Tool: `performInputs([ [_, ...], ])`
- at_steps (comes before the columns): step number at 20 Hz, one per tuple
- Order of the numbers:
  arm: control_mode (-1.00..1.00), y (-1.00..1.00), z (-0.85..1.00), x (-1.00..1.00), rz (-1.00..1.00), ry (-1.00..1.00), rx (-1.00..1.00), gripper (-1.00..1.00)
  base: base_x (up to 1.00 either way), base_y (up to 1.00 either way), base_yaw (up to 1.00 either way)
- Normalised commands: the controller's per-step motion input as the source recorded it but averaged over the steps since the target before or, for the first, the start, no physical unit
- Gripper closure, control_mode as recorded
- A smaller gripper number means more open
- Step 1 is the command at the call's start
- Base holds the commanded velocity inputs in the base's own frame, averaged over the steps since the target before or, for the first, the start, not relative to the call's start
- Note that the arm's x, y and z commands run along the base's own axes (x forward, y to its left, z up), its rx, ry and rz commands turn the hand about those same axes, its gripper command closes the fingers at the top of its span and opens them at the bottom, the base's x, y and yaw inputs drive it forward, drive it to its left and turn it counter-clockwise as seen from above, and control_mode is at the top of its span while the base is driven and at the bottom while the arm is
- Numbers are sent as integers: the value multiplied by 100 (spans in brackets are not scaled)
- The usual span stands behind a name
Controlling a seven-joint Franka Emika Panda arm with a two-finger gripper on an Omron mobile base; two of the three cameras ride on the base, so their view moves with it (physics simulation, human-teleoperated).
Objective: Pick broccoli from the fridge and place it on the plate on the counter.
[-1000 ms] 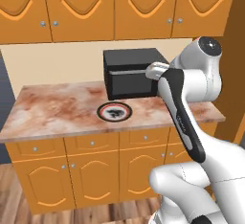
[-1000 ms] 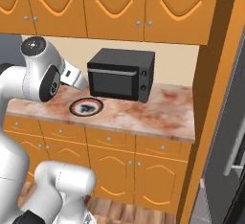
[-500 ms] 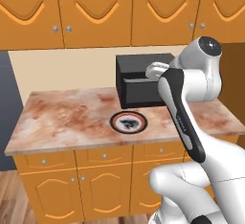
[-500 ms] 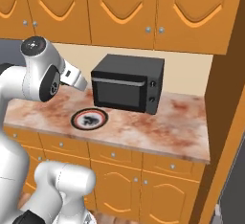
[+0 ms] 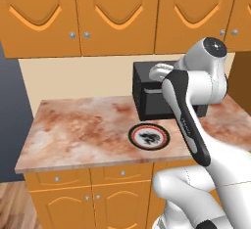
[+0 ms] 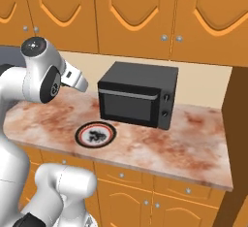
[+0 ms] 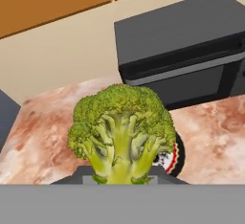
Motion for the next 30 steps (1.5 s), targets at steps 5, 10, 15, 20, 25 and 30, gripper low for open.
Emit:
performInputs([
  [5, 100, 0, 0, 0, 0, 0, 0, 100, 44, 33, 3],
  [10, -100, 3, -2, 1, 0, 0, 0, 100, 20, 21, 1],
  [15, -100, 0, -43, 0, 0, 3, 0, 100, 0, 0, 0],
  [20, -100, 0, -62, 0, -1, 7, 0, 100, 0, 0, 0],
  [25, -100, 0, -68, -6, -14, 8, 0, 100, 0, 0, 0],
  [30, -100, -9, -60, 0, -16, 7, 0, 100, 0, 0, 0],
])
